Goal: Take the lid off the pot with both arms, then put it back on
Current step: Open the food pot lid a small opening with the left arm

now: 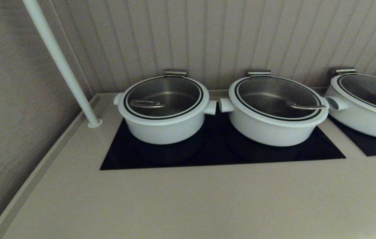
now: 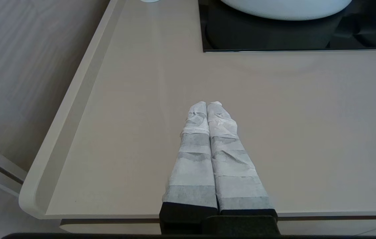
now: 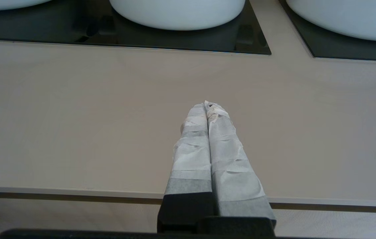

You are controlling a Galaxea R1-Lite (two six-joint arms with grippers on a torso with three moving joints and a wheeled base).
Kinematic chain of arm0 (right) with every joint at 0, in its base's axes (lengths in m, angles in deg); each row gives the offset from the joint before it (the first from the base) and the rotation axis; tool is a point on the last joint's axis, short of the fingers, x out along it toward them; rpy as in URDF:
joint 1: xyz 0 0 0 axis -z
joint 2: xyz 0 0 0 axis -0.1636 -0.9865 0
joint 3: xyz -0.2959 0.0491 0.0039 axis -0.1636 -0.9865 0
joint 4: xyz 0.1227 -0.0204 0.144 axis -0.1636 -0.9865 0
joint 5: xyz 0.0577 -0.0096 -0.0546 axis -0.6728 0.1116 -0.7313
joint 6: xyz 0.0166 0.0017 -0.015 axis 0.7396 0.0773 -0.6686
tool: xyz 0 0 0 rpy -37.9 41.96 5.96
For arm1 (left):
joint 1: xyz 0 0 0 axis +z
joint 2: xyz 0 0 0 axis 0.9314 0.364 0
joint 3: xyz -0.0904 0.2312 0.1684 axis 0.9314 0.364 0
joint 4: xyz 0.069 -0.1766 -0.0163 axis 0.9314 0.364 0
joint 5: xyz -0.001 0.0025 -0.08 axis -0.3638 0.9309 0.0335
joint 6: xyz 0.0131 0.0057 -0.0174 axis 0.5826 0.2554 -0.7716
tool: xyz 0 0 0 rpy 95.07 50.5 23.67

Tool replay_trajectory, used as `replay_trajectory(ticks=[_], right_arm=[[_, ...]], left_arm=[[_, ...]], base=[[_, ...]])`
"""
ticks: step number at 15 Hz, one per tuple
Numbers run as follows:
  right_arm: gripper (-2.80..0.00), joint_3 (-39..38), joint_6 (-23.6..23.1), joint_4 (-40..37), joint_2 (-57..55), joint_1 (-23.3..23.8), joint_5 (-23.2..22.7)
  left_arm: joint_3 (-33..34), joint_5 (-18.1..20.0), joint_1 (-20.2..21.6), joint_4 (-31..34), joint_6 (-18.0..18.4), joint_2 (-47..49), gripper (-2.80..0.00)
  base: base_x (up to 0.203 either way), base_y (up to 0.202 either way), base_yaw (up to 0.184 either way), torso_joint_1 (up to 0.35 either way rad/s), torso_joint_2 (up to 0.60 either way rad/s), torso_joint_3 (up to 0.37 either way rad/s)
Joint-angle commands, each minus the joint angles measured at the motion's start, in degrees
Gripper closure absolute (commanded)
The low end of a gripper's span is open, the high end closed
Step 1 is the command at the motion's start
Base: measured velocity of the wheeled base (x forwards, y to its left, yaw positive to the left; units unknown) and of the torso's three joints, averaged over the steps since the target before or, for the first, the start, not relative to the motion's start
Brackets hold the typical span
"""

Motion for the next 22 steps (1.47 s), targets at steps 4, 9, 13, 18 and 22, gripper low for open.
replay_trajectory(ticks=[4,9,13,18,22], right_arm=[[0.0,0.0,0.0,0.0,-0.1,0.0,0.0],[0.0,0.0,0.0,0.0,-0.1,0.0,0.0],[0.0,0.0,-0.1,0.0,-0.1,0.0,-0.2],[0.0,0.0,0.3,0.0,-0.1,0.0,-0.1],[0.0,0.0,0.4,0.0,-0.1,0.0,-0.1]], left_arm=[[0.0,-0.1,0.0,0.1,-0.1,0.0,0.0],[0.0,-0.1,0.0,0.0,-0.1,0.0,0.0],[0.0,-0.1,0.0,0.0,-0.1,0.0,0.0],[0.0,-0.1,0.0,0.0,-0.1,0.0,0.0],[0.0,-0.1,0.0,0.0,-0.1,0.0,0.0]], base=[[0.0,0.0,0.0,0.0,0.0,0.0],[0.0,0.0,0.0,0.0,0.0,0.0],[0.0,0.0,0.0,0.0,0.0,0.0],[0.0,0.0,0.0,0.0,0.0,0.0],[0.0,0.0,0.0,0.0,0.0,0.0]])
